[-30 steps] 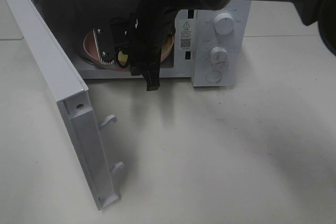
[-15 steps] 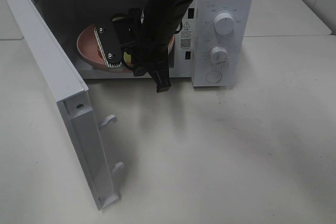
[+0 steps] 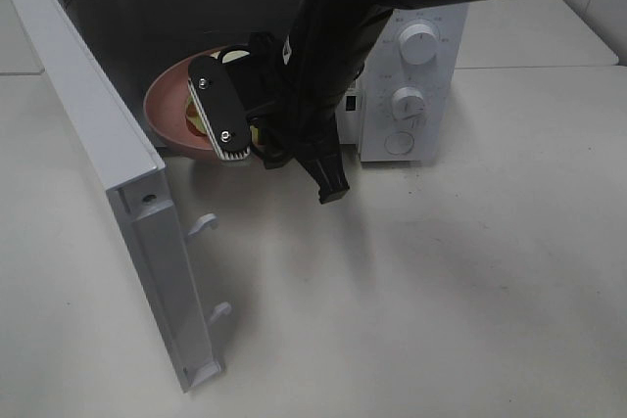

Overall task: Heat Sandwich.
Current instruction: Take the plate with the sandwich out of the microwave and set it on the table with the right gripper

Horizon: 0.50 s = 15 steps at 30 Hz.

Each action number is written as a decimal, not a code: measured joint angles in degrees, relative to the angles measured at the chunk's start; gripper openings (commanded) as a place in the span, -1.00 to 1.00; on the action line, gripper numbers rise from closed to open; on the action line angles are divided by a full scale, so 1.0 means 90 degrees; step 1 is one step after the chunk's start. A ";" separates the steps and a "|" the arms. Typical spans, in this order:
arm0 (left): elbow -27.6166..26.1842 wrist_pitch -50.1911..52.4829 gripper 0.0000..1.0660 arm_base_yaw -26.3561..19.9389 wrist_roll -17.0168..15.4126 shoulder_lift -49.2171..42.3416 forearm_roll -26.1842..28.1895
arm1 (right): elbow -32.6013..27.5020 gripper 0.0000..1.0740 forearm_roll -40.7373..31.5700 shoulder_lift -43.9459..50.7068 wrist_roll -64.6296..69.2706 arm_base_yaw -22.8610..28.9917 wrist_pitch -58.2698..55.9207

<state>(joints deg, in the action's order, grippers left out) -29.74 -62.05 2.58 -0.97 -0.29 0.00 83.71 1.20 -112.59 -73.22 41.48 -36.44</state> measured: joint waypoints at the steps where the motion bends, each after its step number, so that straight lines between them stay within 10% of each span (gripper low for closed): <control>1: 0.0000 0.0000 0.83 0.0000 0.0000 0.0000 0.0000 | 0.0000 -1.00 0.0000 0.0000 0.0000 0.0000 0.0000; 15: 0.0000 0.0000 0.83 0.0000 0.0000 0.0000 0.0000 | -0.1401 -1.00 0.0006 0.1229 0.0006 0.0032 -0.0006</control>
<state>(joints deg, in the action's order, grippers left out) -29.74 -62.05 2.58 -0.97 -0.29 0.00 71.10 1.26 -101.53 -73.17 41.77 -36.50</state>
